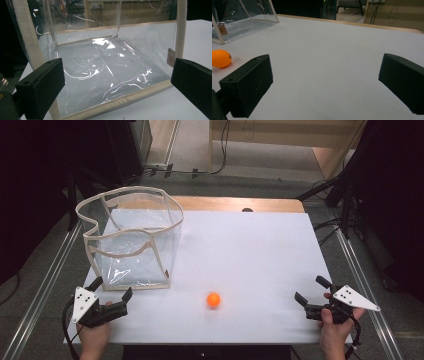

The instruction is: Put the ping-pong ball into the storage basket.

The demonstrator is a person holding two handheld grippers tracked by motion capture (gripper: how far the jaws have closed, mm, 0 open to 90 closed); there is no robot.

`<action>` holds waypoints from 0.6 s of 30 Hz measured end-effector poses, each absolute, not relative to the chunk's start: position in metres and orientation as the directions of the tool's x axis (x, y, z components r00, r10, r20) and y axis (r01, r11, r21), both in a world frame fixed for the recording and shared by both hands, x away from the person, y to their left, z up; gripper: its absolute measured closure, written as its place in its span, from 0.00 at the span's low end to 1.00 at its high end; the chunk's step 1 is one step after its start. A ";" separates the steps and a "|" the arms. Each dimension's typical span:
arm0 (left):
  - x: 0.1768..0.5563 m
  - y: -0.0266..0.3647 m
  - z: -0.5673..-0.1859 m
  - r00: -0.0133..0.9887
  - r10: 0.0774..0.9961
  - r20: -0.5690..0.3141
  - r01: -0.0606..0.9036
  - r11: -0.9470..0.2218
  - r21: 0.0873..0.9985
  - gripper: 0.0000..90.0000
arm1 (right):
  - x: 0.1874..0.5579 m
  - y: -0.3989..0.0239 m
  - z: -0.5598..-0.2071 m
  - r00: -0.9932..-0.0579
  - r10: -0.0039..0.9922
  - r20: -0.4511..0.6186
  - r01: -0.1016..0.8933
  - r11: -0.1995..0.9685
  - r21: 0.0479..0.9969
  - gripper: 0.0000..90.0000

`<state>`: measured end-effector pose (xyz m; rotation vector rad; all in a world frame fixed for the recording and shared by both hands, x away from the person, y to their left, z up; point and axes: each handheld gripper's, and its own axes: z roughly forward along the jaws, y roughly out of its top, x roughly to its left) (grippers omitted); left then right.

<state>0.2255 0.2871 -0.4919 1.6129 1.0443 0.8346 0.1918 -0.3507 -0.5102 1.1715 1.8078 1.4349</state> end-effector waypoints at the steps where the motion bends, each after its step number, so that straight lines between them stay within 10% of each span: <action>1: 0.225 0.287 -0.492 0.389 0.921 0.029 0.231 -0.129 0.964 0.00 | 0.192 -0.351 -0.510 -0.479 0.872 0.098 0.294 0.054 0.954 0.00; 18: 0.225 0.284 -0.493 0.391 0.919 0.049 0.231 -0.149 0.962 0.00 | 0.198 -0.345 -0.489 -0.541 0.837 0.079 0.301 0.105 0.948 0.00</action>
